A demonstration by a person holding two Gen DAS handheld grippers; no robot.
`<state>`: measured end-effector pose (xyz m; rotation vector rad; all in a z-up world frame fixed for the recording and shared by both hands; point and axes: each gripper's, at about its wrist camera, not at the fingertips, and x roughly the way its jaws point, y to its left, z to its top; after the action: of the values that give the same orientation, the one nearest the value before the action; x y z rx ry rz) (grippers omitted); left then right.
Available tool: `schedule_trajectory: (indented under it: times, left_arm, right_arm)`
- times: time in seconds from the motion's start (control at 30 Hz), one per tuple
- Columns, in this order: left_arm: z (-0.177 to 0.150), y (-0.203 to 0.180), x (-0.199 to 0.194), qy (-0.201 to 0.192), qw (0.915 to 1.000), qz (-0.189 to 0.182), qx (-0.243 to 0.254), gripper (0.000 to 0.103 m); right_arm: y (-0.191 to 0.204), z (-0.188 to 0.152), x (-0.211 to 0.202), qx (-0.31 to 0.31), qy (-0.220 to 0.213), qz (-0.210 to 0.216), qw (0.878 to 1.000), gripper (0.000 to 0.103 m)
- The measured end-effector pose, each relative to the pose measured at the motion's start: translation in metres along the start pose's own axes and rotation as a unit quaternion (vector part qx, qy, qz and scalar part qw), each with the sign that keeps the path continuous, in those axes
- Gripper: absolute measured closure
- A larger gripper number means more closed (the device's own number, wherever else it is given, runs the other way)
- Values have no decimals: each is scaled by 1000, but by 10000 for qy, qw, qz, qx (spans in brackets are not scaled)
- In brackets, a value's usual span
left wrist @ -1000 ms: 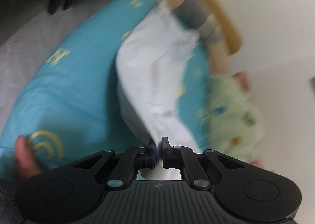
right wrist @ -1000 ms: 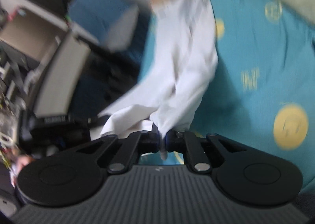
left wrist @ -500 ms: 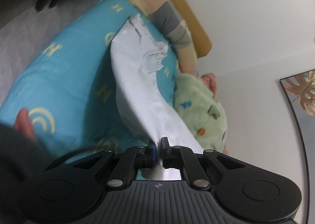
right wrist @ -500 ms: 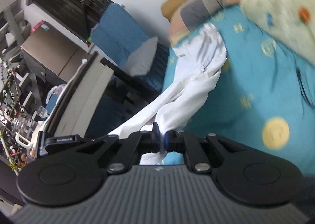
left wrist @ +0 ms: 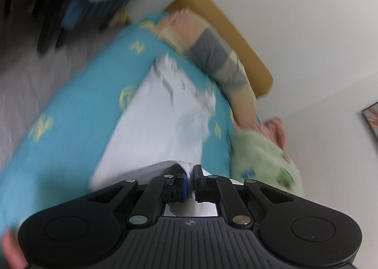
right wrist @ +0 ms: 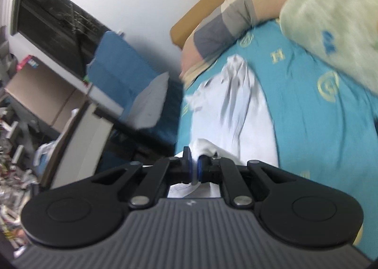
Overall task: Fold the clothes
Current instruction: 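Lift the hem end with the left gripper and fold it toward the collar, then release the folded hem with the left gripper and withdraw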
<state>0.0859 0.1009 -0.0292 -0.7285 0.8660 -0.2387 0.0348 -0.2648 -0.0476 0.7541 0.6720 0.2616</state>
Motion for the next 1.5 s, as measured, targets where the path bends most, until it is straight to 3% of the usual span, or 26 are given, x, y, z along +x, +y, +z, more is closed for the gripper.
schedule_trajectory:
  times: [0.2, 0.3, 0.5, 0.63, 0.7, 0.77, 0.8, 0.83, 0.87, 0.93, 1.03, 1.3, 1.5]
  left_arm:
    - [31, -3, 80, -452, 9957, 529, 609, 97]
    - [38, -2, 118, -686, 9842, 886, 1371, 97]
    - [40, 18, 187, -455, 9746, 1258, 1797, 97]
    - [37, 28, 203, -322, 9709, 1374, 1933, 94]
    - [36, 28, 201, -313, 9701, 1393, 1962, 92]
    - [35, 25, 197, -308, 9689, 1361, 2044, 73]
    - [33, 21, 193, -353, 9676, 1356, 2102, 55]
    - [30, 16, 187, -421, 9654, 1375, 2176, 46]
    - [28, 12, 181, -484, 9631, 1385, 2257, 43]
    - [22, 3, 168, -574, 9607, 1327, 2369, 31]
    - [9, -10, 146, -766, 9569, 1154, 2552, 21]
    - [-30, -39, 85, -1161, 9403, 1100, 3005, 13]
    - [-50, -30, 39, -1273, 9516, 931, 2639, 10]
  right_arm:
    - [-15, 25, 96, -526, -112, -483, 9974, 95]
    - [-29, 27, 134, -844, -182, -577, 9946, 95]
    - [-55, 24, 192, -1484, -206, -987, 9838, 94]
    - [-66, 19, 209, -1552, -190, -1108, 9815, 93]
    - [-67, 19, 211, -1514, -182, -1129, 9818, 92]
    - [-65, 18, 211, -1510, -174, -1134, 9819, 85]
    - [-62, 17, 207, -1542, -171, -1098, 9818, 75]
    - [-58, 16, 204, -1575, -169, -1062, 9817, 52]
    - [-54, 15, 200, -1617, -200, -1033, 9812, 33]
    - [-44, 10, 185, -1745, -398, -1012, 9786, 27]
    - [-31, 4, 164, -1905, -494, -986, 9755, 27]
    - [-3, -17, 102, -2022, -788, -1046, 9705, 27]
    - [10, -44, 56, -1995, -1050, -977, 9694, 27]
